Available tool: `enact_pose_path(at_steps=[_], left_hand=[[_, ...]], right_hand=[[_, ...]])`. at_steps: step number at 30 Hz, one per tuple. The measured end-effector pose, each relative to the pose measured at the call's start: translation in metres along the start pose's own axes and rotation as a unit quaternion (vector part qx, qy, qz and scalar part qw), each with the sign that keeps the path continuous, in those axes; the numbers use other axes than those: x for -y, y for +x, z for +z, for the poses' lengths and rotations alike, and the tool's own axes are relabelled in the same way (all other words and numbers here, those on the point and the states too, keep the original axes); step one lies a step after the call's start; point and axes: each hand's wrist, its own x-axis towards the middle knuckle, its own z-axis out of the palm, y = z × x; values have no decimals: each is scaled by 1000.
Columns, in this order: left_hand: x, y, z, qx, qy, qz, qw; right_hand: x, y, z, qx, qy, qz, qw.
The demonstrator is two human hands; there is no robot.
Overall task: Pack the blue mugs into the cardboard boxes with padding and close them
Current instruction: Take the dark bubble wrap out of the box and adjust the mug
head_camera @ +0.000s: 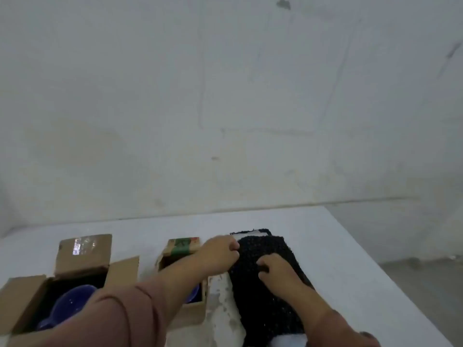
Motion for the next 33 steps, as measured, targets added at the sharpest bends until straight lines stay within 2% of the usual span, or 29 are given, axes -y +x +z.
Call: enact_pose_path(at_steps=[2,4,7,9,11,13,15,18,21,23,26,28,29,31,33], left_hand=[[3,11,29,38,-40,-55,997],[8,16,62,53,-132,-147,979],[11,21,90,28,-325,-286,901],[13,23,98,-3,-400,-338,852],[14,29,103,-5,-475,-352,807],[15,36,104,-6,-510,-344,789],[15,43,107,-14,-506,-325,799],[15,53,111,-8,-466,-292,835],[14,57,111,-23,-335,-239,911],[7,56,104,-38,-268,-194,943],[-5,55,83,-38,-248,-100,963],[-12,48,63,-32,-256,-37,966],[-15,43,51,-34,-264,-15,964],[-18,31,27,-44,-280,16,959],[-15,15,4,-52,-302,43,951]], right_hand=[[-16,-4,16,37,-41,16,998],[-28,-9,33,76,-68,26,994],[-37,-8,47,104,-82,26,991],[-39,-8,51,117,-99,22,988],[-42,-6,55,123,-106,16,987],[-45,-5,55,122,-101,12,987],[-48,-3,56,121,-96,9,988],[-51,1,56,120,-81,11,989],[-56,2,50,104,-23,14,994],[-60,4,40,29,45,34,998],[-70,12,16,-116,124,105,980],[-73,17,-2,-151,212,159,952],[-70,19,-10,-144,287,184,929],[-60,23,-19,-85,465,220,854],[-50,26,-21,0,591,225,775]])
